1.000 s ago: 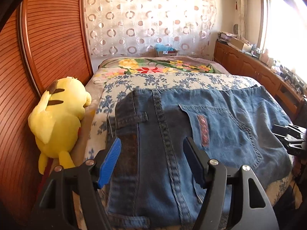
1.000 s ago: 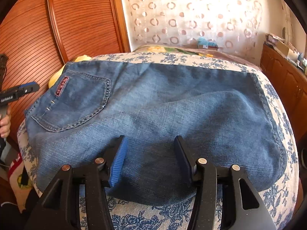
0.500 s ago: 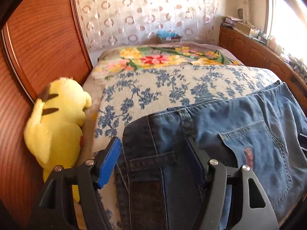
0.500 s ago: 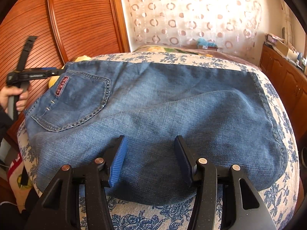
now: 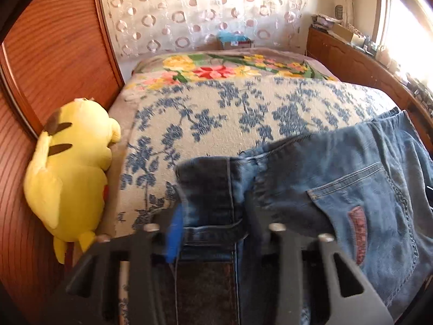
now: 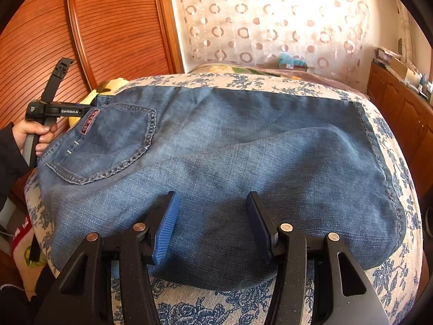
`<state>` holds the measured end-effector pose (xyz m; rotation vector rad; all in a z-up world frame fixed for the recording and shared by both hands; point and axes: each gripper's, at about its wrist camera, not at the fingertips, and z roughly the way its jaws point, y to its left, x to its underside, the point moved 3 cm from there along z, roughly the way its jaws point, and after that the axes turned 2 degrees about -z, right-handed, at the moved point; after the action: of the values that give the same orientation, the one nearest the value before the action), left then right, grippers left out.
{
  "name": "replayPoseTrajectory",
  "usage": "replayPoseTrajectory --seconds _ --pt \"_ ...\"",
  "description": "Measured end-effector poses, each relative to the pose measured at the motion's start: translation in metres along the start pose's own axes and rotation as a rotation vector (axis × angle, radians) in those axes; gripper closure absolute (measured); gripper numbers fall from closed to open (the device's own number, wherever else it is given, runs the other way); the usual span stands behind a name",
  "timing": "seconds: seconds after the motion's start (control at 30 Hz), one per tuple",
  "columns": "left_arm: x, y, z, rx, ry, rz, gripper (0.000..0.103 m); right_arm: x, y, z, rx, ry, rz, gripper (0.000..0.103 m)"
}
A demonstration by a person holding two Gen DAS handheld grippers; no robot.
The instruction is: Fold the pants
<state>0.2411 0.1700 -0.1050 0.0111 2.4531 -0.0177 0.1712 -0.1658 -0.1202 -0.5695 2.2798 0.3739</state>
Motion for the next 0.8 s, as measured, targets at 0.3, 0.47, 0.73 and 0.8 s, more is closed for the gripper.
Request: replayPoseTrajectory --seconds 0.3,0.47,0.73,0.8 --pt "-0.012 0.021 -0.039 -0.077 -0.093 -0.064 0.094 -0.001 -0.003 0.001 -0.011 0.002 0.002 0.049" --pt "-0.006 0.020 -0.046 -0.083 -0.107 -0.052 0.071 0.000 -0.005 0.000 -0.013 0.004 0.004 0.049" --pt "-0.002 -0.004 -0.068 0.010 -0.179 -0.054 0.035 -0.002 -0.006 0.000 -0.013 0.006 0.003 0.049" --pt "-0.002 -0.015 -0.072 0.040 -0.180 -0.039 0.035 -0.002 -0.006 0.000 -0.012 0.007 0.003 0.049"
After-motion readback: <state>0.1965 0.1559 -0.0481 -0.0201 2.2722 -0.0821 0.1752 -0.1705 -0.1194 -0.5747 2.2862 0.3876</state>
